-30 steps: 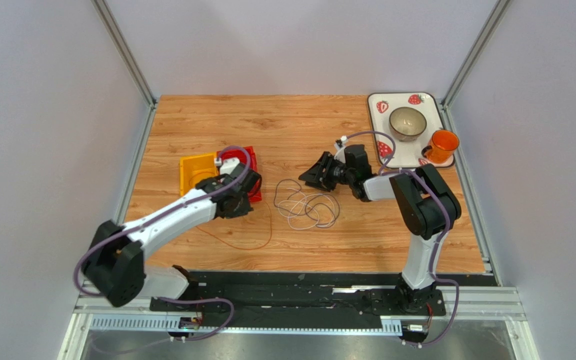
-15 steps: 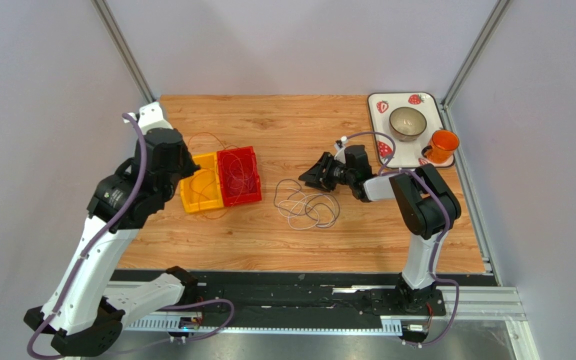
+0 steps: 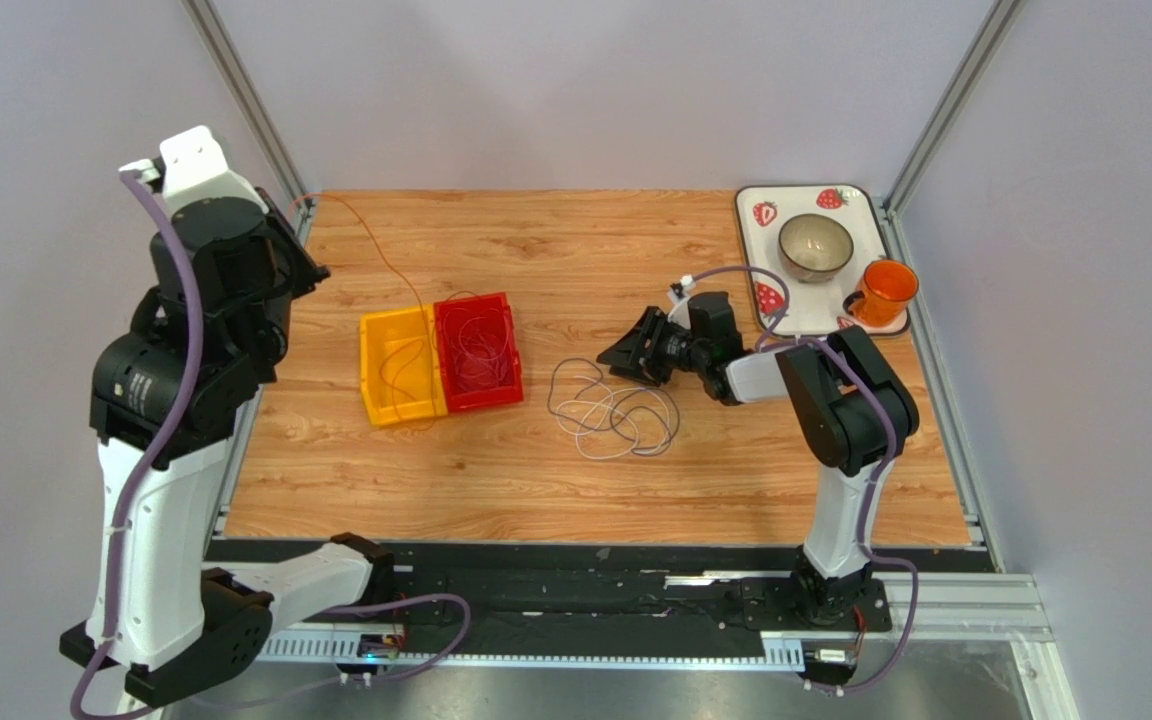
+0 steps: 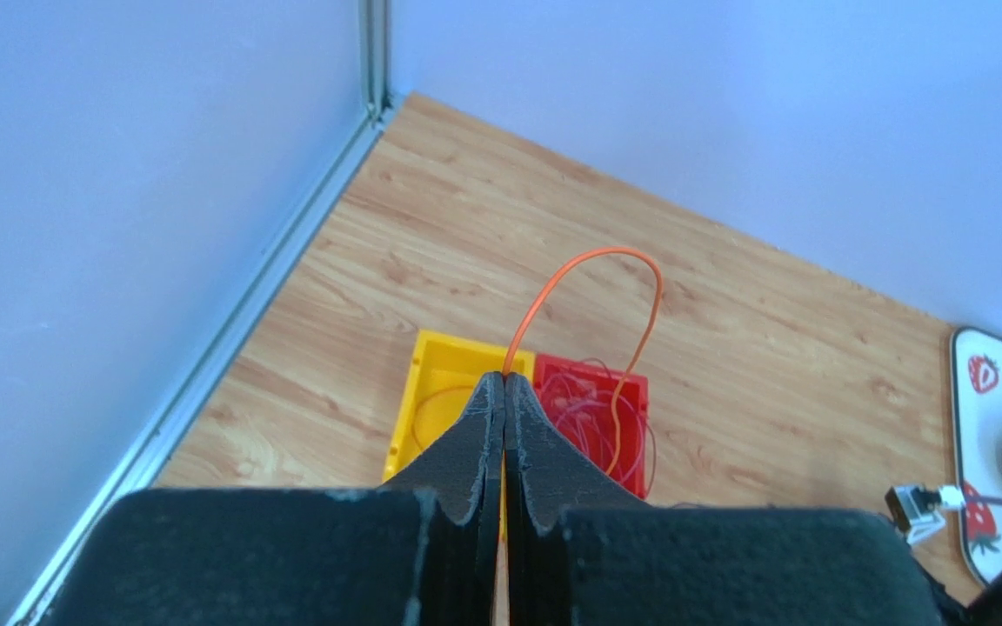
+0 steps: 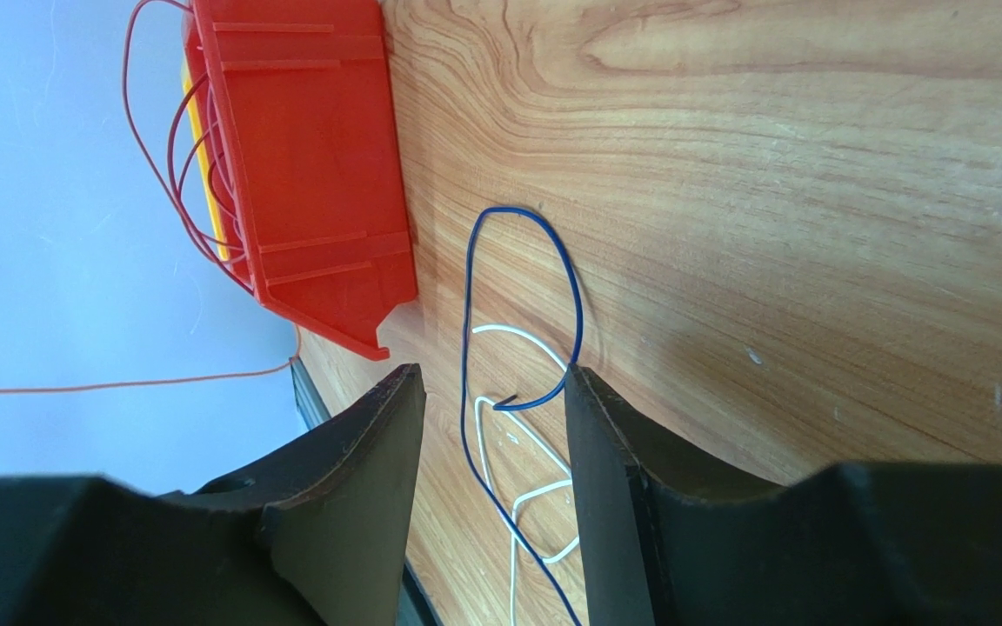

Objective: Untangle the cables

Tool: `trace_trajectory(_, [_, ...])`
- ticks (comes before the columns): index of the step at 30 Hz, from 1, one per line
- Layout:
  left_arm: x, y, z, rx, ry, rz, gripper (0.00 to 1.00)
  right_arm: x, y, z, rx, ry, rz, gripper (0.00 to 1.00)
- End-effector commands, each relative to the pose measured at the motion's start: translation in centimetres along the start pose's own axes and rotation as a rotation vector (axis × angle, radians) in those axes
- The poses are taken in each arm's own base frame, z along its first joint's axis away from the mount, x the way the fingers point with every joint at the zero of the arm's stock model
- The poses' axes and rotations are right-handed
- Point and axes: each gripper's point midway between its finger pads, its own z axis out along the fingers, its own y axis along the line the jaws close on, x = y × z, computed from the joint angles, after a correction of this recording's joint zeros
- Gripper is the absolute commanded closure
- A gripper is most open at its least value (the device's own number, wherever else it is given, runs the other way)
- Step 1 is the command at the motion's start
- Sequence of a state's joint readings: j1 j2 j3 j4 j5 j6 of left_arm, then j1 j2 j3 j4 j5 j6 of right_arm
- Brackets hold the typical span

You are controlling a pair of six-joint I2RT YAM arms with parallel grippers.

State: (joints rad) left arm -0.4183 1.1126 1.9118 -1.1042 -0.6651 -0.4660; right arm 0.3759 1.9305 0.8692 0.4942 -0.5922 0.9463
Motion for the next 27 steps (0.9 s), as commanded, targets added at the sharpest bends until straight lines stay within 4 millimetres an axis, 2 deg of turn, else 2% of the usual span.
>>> trace_trajectory(1, [-3.7, 0.9, 0.3, -0.057, -0.104, 0.017, 1.0, -0.4, 0.6, 0.1, -0.035, -0.008, -0.011, 0.53])
trace_trajectory(4, [-4.6, 1.1, 1.9, -0.107, -0.125, 0.008, 1.0, -0.4, 0.5, 0.1, -0.039, -0.005, -0.009, 0.53])
trace_trajectory(5, [-4.8, 0.6, 2.5, -0.086, -0.128, -0.008, 1.0, -0.3, 0.5, 0.1, -0.038, -0.004, -0.008, 0.53])
trace_trajectory(7, [-4.8, 0.7, 4.3, -0.1, -0.118, -0.025, 1.0, -0.4, 0.6, 0.2, -0.04, -0.006, -0.01, 0.53])
trace_trajectory(8, [-4.9, 1.4, 5.0, -0.128, -0.117, -0.034, 1.0, -0.4, 0.5, 0.2, -0.039, -0.005, -0.007, 0.53])
trace_trajectory(10, [-4.2, 0.8, 6.9, -0.107, -0.084, -0.054, 1.0, -0.4, 0.6, 0.2, -0.041, -0.004, -0.008, 0.53])
trace_trajectory(11, [-4.1, 1.3, 7.7, -0.119, -0.081, -0.065, 1.0, -0.4, 0.6, 0.1, -0.041, -0.004, -0.008, 0.53])
trace_trajectory(12, [-3.6, 1.1, 8.7, -0.113, -0.063, -0.068, 1.0, -0.4, 0.5, 0.2, -0.04, -0.006, -0.008, 0.53])
trace_trajectory(15, [-4.6, 0.2, 10.4, -0.09, -0.078, -0.063, 1.0, -0.5, 0.5, 0.2, -0.042, -0.003, -0.006, 0.53])
trace_trajectory(21, [-6.3, -1.2, 12.3, -0.073, -0.087, -0.041, 1.0, -0.4, 0.5, 0.5, -0.048, 0.006, 0.004, 0.53])
trace_trajectory(27, [-7.2, -0.2, 13.3, -0.137, -0.123, -0.003, 1.0, -0.4, 0.4, 0.5, -0.052, 0.007, 0.007, 0.53])
